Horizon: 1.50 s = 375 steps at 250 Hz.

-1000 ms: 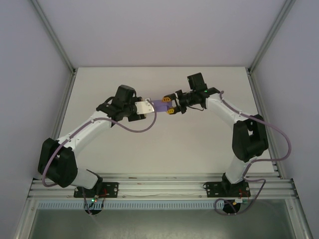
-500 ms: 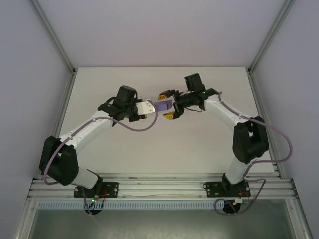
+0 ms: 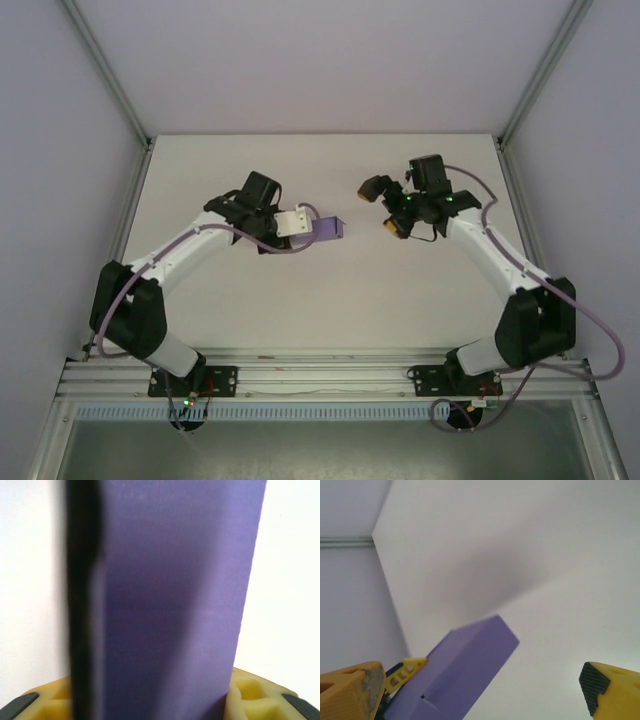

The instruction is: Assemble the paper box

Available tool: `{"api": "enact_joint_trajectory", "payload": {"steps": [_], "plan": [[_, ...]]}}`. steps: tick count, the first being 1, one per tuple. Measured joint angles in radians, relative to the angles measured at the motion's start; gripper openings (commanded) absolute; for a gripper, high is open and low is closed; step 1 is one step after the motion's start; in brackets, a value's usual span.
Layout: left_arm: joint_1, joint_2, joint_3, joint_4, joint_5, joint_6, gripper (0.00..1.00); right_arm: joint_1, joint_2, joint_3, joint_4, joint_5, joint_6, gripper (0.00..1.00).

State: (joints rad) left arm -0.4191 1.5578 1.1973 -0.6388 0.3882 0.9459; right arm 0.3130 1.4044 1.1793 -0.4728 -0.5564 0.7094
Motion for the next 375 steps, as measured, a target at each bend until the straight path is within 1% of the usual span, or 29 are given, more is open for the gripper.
{"api": "enact_joint_trajectory", "payload": {"steps": [33,57,77,120,142,172,206,220,236,255,267,288,308,326,339,361,375], "plan": [[0.0,0.071,0.045,-0.055,0.033,-0.029,0.39,0.0,-0.127,-0.085,0.124,0.16,-0.186,1.0],[0.0,0.113,0.074,-0.093,0.054,-0.047,0.39,0.0,-0.184,-0.16,0.209,0.221,-0.314,1.0],[0.0,0.145,0.106,-0.131,0.061,-0.056,0.39,0.0,-0.175,-0.162,0.213,0.223,-0.43,1.0],[0.0,0.212,0.189,-0.203,0.066,-0.059,0.38,0.016,-0.135,-0.122,0.154,0.156,-0.68,0.98],[0.0,0.244,0.223,-0.236,0.07,-0.058,0.38,0.053,-0.1,-0.082,0.083,0.143,-0.805,0.93],[0.0,0.276,0.25,-0.263,0.081,-0.052,0.38,0.127,-0.043,-0.039,-0.004,0.158,-0.969,0.93],[0.0,0.31,0.289,-0.299,0.1,-0.035,0.38,0.183,0.019,-0.009,-0.062,0.171,-1.076,0.87],[0.0,0.326,0.311,-0.308,0.103,-0.032,0.38,0.187,0.039,0.006,-0.078,0.167,-1.109,0.8],[0.0,0.342,0.329,-0.318,0.104,-0.031,0.38,0.192,0.052,0.019,-0.084,0.166,-1.138,0.77],[0.0,0.358,0.347,-0.332,0.106,-0.029,0.38,0.201,0.063,0.03,-0.084,0.167,-1.151,0.72],[0.0,0.368,0.356,-0.339,0.106,-0.029,0.38,0.208,0.077,0.044,-0.084,0.167,-1.152,0.65],[0.0,0.38,0.363,-0.347,0.106,-0.029,0.39,0.215,0.117,0.079,-0.079,0.167,-1.15,0.58],[-0.003,0.382,0.369,-0.352,0.103,-0.032,0.39,0.217,0.163,0.114,-0.077,0.172,-1.137,0.55],[-0.007,0.383,0.373,-0.357,0.102,-0.032,0.39,0.217,0.203,0.139,-0.077,0.178,-1.133,0.5],[-0.007,0.383,0.373,-0.357,0.102,-0.035,0.39,0.217,0.227,0.15,-0.079,0.182,-1.135,0.43],[-0.011,0.391,0.379,-0.359,0.101,-0.045,0.39,0.217,0.256,0.164,-0.092,0.183,-1.132,0.27],[-0.011,0.396,0.386,-0.362,0.099,-0.053,0.39,0.219,0.27,0.174,-0.104,0.182,-1.118,0.21]]}}
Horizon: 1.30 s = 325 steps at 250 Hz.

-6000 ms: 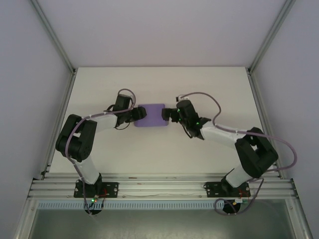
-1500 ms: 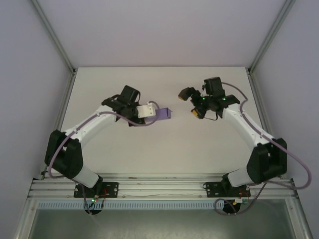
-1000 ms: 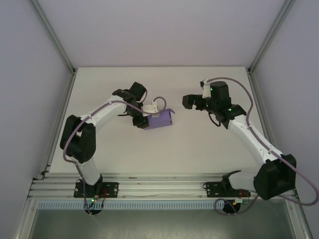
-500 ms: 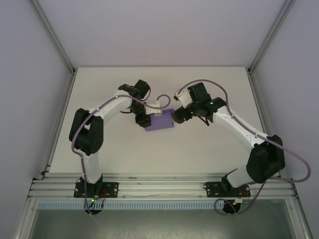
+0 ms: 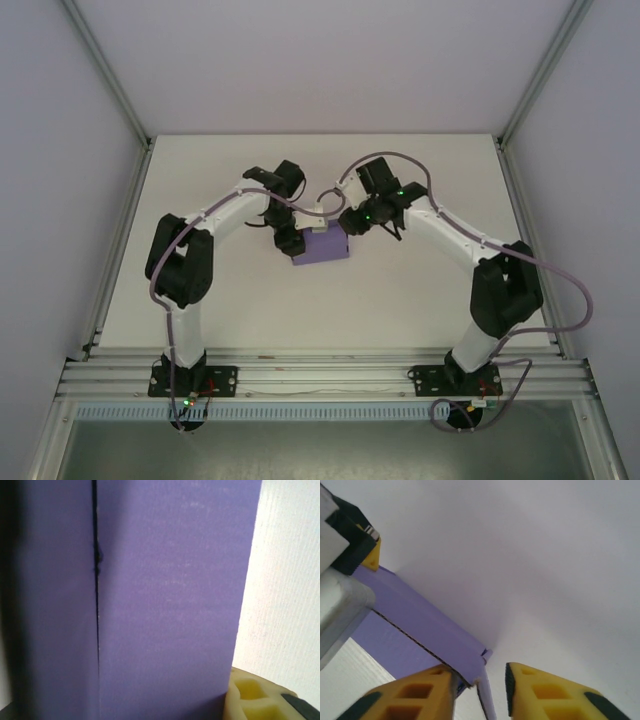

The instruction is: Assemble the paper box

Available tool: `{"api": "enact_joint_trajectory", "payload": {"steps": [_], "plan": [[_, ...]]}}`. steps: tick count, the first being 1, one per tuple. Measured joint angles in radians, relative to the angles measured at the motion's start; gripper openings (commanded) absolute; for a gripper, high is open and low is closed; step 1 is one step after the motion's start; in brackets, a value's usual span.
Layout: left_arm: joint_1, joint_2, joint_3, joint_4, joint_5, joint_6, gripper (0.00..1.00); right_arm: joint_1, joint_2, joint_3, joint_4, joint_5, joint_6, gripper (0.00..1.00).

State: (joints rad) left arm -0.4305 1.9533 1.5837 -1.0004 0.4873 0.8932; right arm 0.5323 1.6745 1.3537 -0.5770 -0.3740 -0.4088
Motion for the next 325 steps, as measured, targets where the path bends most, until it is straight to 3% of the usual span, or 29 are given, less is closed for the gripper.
{"api": "enact_joint_trajectory", "payload": {"steps": [25,77,167,225,325], "plan": [[0.0,0.004,0.006,0.001,-0.003,-0.009,0.39,0.0,0.015,0.025,-0.032,0.001,0.016,0.18],[-0.005,0.013,0.018,-0.004,-0.014,-0.032,0.39,0.004,0.015,0.022,-0.038,0.029,0.103,0.0],[-0.017,0.028,0.043,-0.021,-0.042,-0.055,0.39,0.006,-0.007,-0.027,0.027,0.036,0.437,0.0],[-0.021,0.028,0.043,-0.016,-0.052,-0.06,0.39,0.008,-0.01,-0.055,0.064,0.041,0.565,0.0],[-0.021,0.028,0.043,-0.013,-0.055,-0.074,0.46,0.048,-0.13,-0.323,0.394,0.134,0.509,0.0]]}}
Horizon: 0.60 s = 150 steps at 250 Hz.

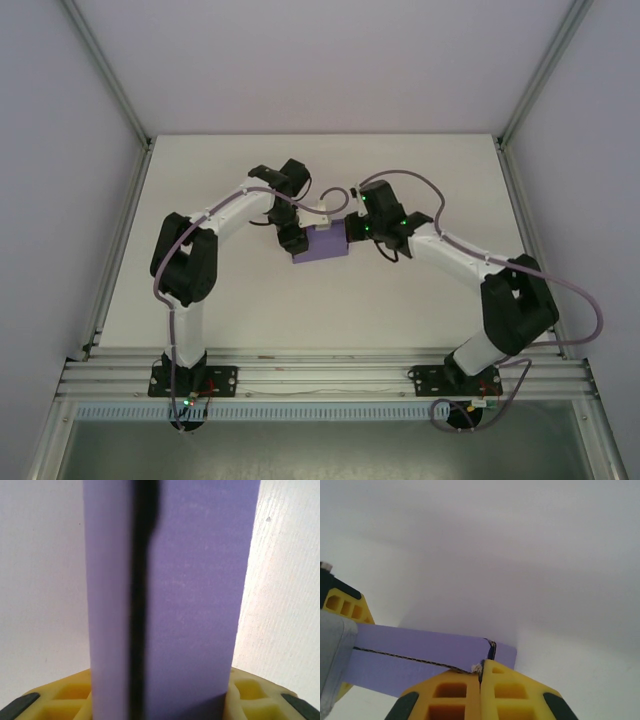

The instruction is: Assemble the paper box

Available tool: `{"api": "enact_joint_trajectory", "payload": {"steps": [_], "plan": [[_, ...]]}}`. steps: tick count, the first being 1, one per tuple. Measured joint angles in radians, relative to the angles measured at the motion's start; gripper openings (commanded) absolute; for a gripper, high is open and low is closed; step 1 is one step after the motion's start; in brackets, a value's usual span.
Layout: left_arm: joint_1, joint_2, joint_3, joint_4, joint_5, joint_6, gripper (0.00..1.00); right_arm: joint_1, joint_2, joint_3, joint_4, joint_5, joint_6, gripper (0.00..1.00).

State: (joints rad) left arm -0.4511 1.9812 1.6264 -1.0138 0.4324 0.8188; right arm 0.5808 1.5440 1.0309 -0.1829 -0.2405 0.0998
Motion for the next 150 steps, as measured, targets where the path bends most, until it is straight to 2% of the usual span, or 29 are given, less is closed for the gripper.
{"api": "enact_joint_trajectory", "payload": {"steps": [20,49,64,72,75,115,150], "plan": [[0.0,0.0,0.0,0.011,0.0,-0.008,0.5,0.022,-0.011,-0.045,0.072,0.047,-0.037,0.0],[-0.001,0.0,-0.006,0.051,0.001,-0.027,0.72,0.039,-0.005,-0.055,0.112,0.091,-0.052,0.0],[-0.001,-0.002,-0.007,0.066,0.002,-0.039,0.8,0.044,-0.004,-0.055,0.113,0.108,-0.049,0.0],[-0.001,-0.006,-0.008,0.076,0.002,-0.044,0.97,0.047,-0.004,-0.054,0.109,0.117,-0.045,0.0],[-0.001,-0.01,-0.01,0.081,0.002,-0.045,1.0,0.048,-0.004,-0.053,0.108,0.119,-0.043,0.0],[-0.001,-0.119,-0.098,0.179,-0.036,-0.122,1.0,0.055,-0.004,-0.041,0.083,0.134,-0.02,0.0],[-0.001,-0.317,-0.263,0.312,-0.153,-0.294,1.0,0.075,0.01,-0.01,0.043,0.173,-0.007,0.0]]}}
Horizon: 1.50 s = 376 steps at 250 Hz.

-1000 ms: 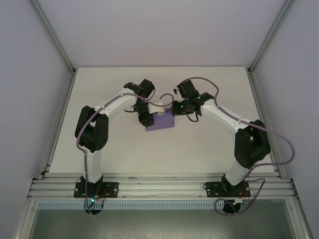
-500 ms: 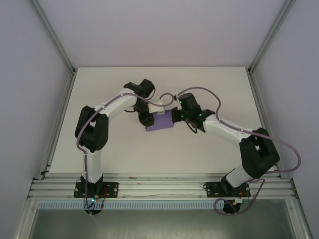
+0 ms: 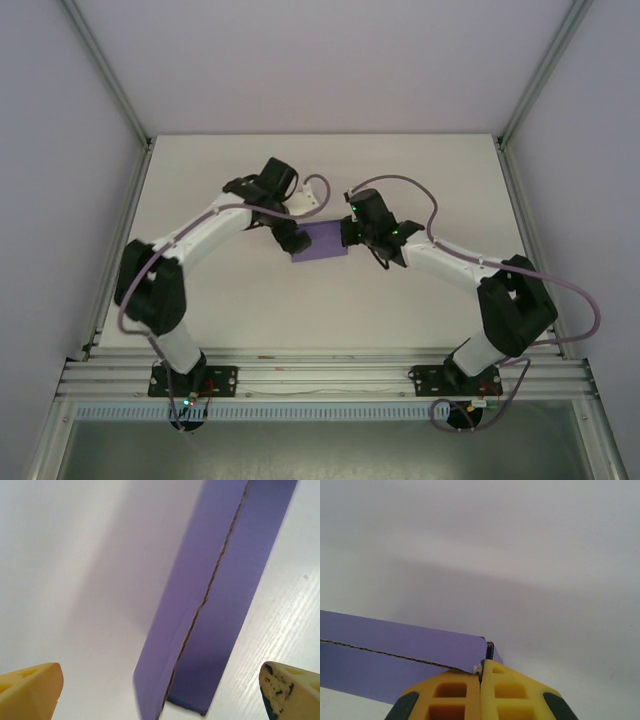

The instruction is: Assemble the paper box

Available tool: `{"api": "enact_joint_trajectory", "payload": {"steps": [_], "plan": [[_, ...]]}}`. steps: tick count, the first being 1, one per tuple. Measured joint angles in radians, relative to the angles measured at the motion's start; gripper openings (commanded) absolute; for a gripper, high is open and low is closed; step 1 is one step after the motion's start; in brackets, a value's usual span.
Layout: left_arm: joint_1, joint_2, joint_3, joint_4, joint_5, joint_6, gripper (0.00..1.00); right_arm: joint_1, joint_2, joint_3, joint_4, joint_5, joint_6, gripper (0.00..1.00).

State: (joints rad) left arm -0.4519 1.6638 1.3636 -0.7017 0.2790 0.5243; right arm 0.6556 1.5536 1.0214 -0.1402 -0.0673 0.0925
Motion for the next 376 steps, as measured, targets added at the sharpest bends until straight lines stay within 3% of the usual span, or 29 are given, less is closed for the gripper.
{"api": "enact_joint_trajectory", "payload": {"steps": [11,35,61,70,115,129,158,210,293,376], "plan": [[0.0,-0.058,-0.049,0.036,-0.038,-0.064,0.98,0.008,0.008,0.014,-0.014,0.013,0.002,0.0],[0.0,-0.166,-0.153,0.105,-0.093,-0.214,0.77,0.022,0.018,0.032,-0.036,0.031,0.008,0.0],[0.0,-0.209,-0.22,0.141,-0.117,-0.323,0.65,0.029,0.021,0.046,-0.061,0.039,0.017,0.0],[0.0,-0.206,-0.227,0.15,-0.128,-0.345,0.62,0.029,0.021,0.047,-0.066,0.039,0.019,0.0],[0.0,-0.133,-0.192,0.158,-0.165,-0.398,0.28,0.031,0.022,0.055,-0.077,0.039,0.021,0.0],[0.0,-0.108,-0.174,0.161,-0.166,-0.417,0.23,0.031,0.026,0.058,-0.081,0.039,0.024,0.0],[0.0,-0.097,-0.167,0.167,-0.153,-0.428,0.0,0.032,0.031,0.065,-0.082,0.038,0.024,0.0],[0.0,-0.091,-0.153,0.168,-0.123,-0.529,0.0,0.04,0.034,0.071,-0.1,0.062,0.027,0.0],[0.009,-0.068,-0.077,0.054,-0.066,-0.737,0.0,0.107,0.037,0.079,-0.144,0.211,0.026,0.0],[0.083,-0.06,-0.076,0.033,0.126,-0.887,0.0,0.118,0.037,0.079,-0.143,0.225,0.019,0.0]]}}
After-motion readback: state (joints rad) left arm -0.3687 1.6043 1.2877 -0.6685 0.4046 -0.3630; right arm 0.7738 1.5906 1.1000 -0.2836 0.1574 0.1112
